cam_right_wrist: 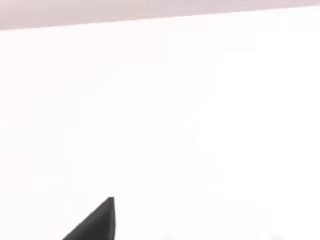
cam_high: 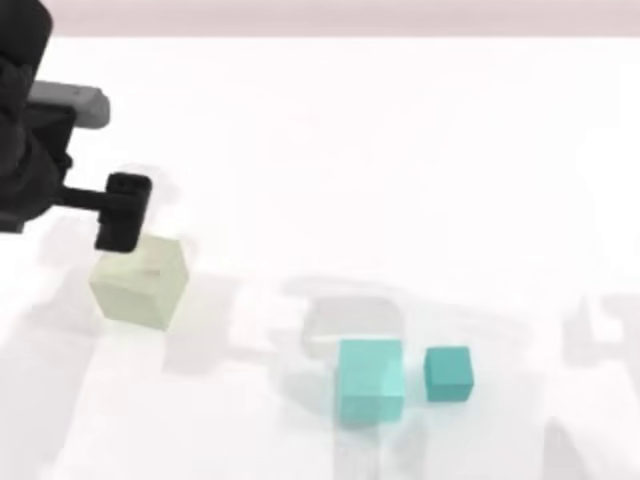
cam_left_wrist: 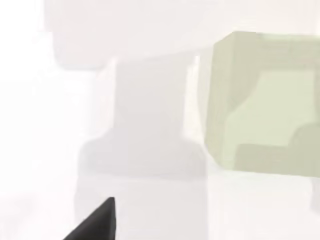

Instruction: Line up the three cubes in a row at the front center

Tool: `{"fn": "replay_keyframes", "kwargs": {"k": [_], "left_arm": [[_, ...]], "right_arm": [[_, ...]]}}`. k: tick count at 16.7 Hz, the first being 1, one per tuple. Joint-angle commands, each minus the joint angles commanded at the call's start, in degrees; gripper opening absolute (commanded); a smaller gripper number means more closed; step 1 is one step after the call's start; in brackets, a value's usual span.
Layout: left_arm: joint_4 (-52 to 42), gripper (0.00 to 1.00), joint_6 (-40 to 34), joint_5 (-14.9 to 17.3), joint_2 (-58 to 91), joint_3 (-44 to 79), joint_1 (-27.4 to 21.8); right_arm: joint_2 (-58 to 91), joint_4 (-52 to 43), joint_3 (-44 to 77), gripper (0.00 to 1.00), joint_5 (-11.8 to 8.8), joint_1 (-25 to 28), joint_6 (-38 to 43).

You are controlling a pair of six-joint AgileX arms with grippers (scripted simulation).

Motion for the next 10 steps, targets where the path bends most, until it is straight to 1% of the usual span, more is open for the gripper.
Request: {"fn": "replay_keyframes", "kwargs": {"k": [3,6,8,10], "left_arm": [[-6.7,1.0,-0.11,0.07,11.23,9.17,-1.75],[-11.26,1.0,-0.21,0.16,19.49,15.91,-2.98],[-13.0,1.0,-0.24,0.21,22.52,18.66,-3.48],[-13.64,1.0,-0.25,0.23,23.54,19.73,-3.67]], "right_arm": [[-9.79,8.3,-9.32,1.0,-2.84,-4.85,-4.49],[-16.98,14.49,-15.21,1.0,-5.58,-8.03,-7.21],[-19.56,16.98,-17.32,1.0,-6.84,-9.22,-8.14],[-20.29,17.93,-18.1,1.0,-7.34,-9.67,-8.47]]}}
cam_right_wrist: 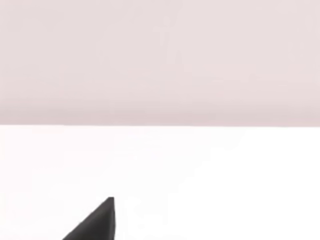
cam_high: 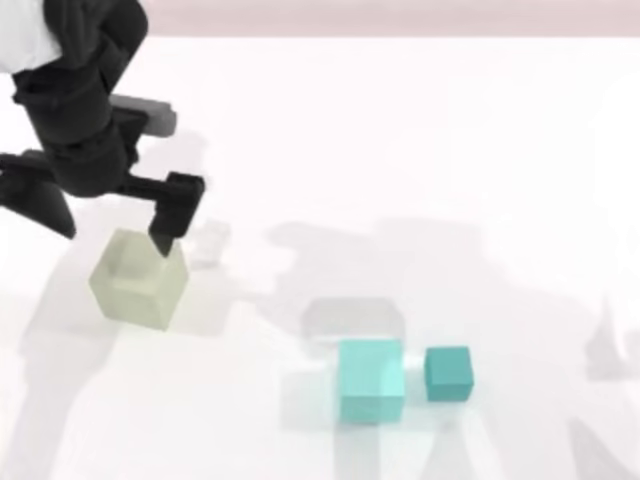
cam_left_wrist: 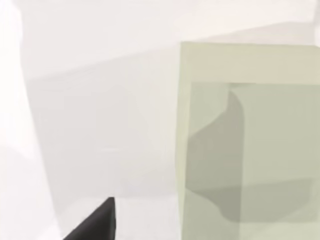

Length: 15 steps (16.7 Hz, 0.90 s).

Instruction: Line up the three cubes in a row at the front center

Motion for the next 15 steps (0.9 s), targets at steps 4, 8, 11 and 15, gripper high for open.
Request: {"fn": "replay_keyframes", "kwargs": {"k": [4,8,11,15], "left_arm": [[-0.03,1.0,0.0,0.0,0.15,0.08,0.25],[4.12,1.0,0.16,0.01,1.52,-2.76,0.13],[11.76,1.0,0.19,0.03,4.11,-7.33,0.14],[18.51,1.0,0.22,0.04,6.71,-11.75,0.13]], "right_arm": [[0.0,0.0,0.0,1.0,0.0,0.0,0.0],[0.0,0.0,0.0,1.0,0.0,0.0,0.0],[0.0,0.0,0.0,1.0,0.0,0.0,0.0],[0.0,0.0,0.0,1.0,0.0,0.0,0.0]]}}
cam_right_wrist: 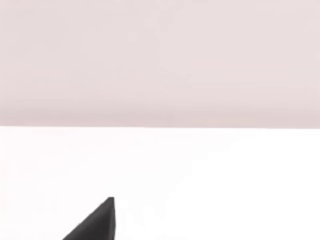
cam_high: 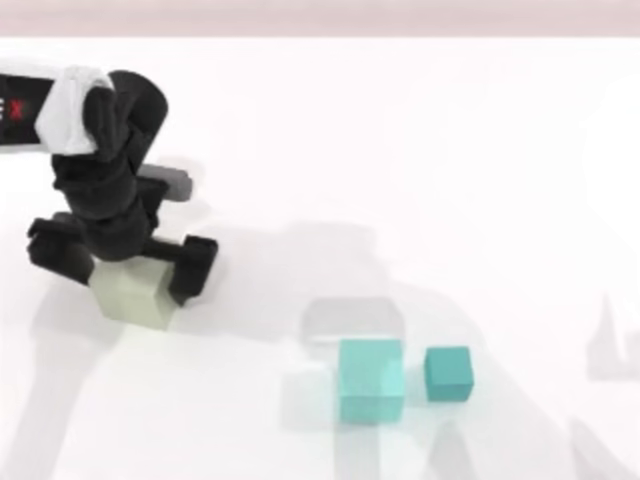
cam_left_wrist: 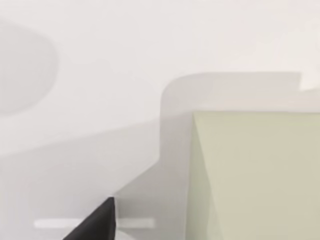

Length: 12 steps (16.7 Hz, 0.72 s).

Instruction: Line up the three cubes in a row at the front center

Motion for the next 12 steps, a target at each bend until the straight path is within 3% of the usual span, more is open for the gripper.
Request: {"fn": "replay_keyframes", "kwargs": {"k": [4,12], "left_arm": [[0.22,1.0,0.0,0.0,0.1,-0.16,0.0],[0.22,0.4,0.0,0.0,0.1,-0.16,0.0]], "right_arm": [[0.0,0.0,0.0,1.0,0.0,0.0,0.0],[0.0,0.0,0.0,1.0,0.0,0.0,0.0]]}}
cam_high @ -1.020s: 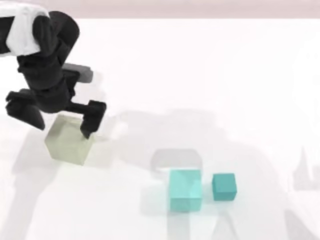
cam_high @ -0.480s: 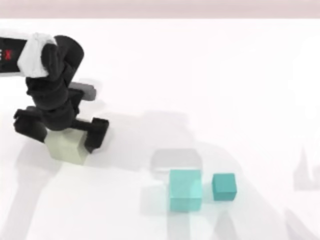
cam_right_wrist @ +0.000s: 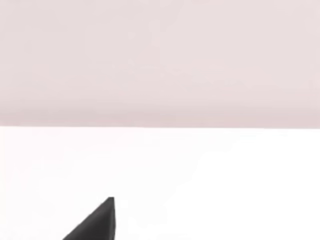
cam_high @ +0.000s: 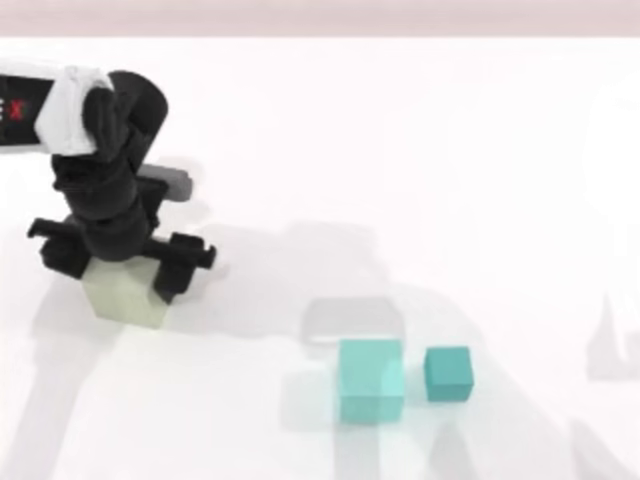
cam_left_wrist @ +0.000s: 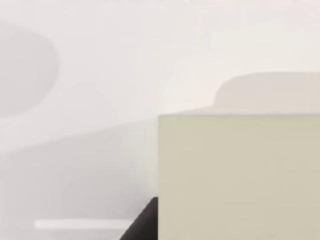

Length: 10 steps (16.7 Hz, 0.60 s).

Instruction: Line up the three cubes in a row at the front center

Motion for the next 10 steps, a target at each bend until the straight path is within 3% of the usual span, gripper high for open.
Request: {"fn": "replay_keyframes", "kwargs": {"k": [5,10], "left_arm": [[0.0,0.02,0.0,0.0,0.0,0.0,0.0],[0.0,0.0,0.0,0.0,0.0,0.0,0.0]], "right_arm": [[0.0,0.0,0.0,1.0,0.0,0.0,0.0],[0.0,0.0,0.0,1.0,0.0,0.0,0.0]]}}
